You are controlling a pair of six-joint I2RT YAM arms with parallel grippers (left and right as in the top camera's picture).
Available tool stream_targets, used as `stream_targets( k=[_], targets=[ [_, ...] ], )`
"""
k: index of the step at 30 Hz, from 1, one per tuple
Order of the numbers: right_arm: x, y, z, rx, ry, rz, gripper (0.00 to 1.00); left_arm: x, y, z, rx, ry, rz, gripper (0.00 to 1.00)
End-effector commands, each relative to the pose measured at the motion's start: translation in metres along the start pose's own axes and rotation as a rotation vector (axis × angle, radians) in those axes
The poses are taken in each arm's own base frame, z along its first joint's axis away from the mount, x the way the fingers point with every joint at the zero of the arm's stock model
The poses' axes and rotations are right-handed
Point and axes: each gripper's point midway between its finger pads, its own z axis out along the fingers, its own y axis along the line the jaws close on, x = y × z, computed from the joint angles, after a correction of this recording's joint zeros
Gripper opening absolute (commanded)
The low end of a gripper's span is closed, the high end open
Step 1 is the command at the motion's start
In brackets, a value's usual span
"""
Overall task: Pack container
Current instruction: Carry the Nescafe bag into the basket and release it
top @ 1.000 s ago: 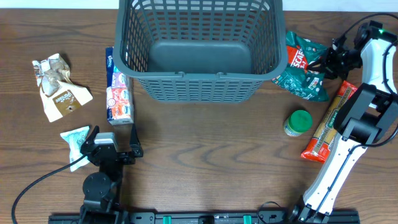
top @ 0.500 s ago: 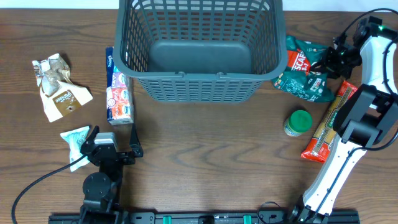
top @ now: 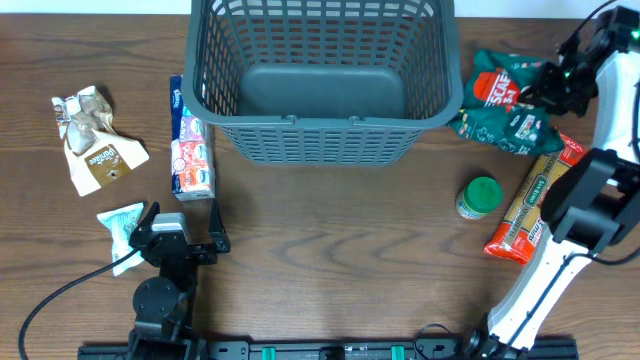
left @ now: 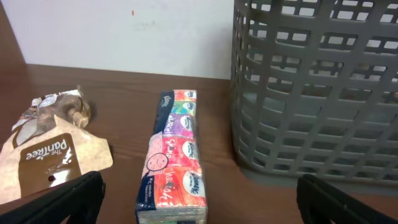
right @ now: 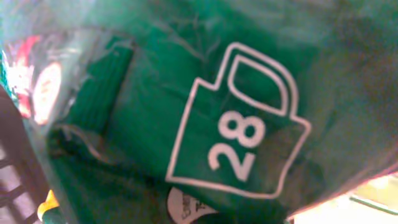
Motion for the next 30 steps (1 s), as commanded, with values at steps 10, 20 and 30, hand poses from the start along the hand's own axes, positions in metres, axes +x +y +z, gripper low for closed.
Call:
stream_targets(
  k=[10, 20, 30],
  targets=[
    [-0.027, 0.082, -0.199, -0.042, -0.54, -0.198, 0.01, 0.011, 0.003, 0.001, -0.014, 0.034, 0.0, 0.99],
    [-0.006, 0.166, -0.357, 0.023, -1.053, -0.362, 0.01, 0.014, 0.003, 0.001, -0.015, 0.045, 0.002, 0.99],
    [0.044, 0.293, -0.338, -0.201, -1.036, -0.864, 0.01, 0.014, 0.003, 0.001, -0.015, 0.048, 0.003, 0.98]
  ],
)
